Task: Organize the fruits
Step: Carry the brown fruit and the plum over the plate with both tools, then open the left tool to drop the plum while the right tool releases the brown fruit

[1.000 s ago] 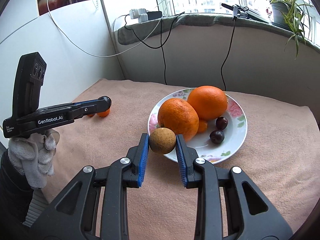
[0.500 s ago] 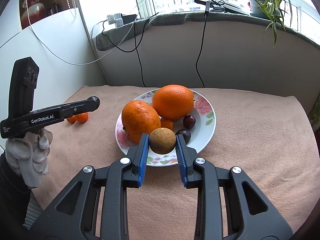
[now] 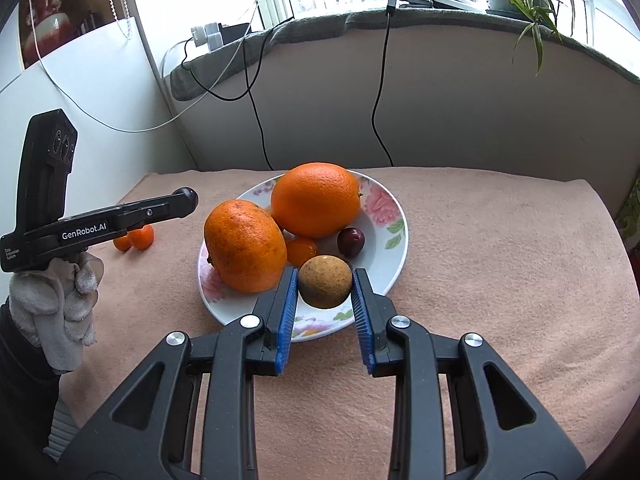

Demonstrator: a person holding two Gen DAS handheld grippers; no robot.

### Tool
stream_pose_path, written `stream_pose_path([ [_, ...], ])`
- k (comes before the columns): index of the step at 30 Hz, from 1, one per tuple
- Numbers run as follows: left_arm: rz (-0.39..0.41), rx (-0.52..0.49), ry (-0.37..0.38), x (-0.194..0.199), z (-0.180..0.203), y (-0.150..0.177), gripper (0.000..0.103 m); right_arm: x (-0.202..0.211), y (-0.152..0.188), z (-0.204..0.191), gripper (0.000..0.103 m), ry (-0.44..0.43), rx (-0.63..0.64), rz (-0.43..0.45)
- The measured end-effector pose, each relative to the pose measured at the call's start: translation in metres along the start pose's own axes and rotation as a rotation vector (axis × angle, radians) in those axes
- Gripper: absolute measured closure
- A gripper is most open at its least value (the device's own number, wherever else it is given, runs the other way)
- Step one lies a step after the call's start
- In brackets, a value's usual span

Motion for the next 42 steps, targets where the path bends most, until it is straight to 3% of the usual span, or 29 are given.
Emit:
stream_pose_path([
  [38, -0.029, -0.004, 0.050, -0.034, 0.013, -0.024, 0.077, -0.021, -0.008, 0.003, 0.074, 0.004, 0.011, -0.035],
  [42, -0.024, -0.007, 0.055, -0.033, 0.015, -0.024, 0.071, -0.021, -0.008, 0.002, 0.063, 0.006, 0.016, -0.033],
])
Point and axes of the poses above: each gripper's, at about its wrist camera, not at the fingertips, and x roughly against the way its jaws point, z to its right, y to its underside, the point moved 2 cm from there along -x, roughly the way its jaws point
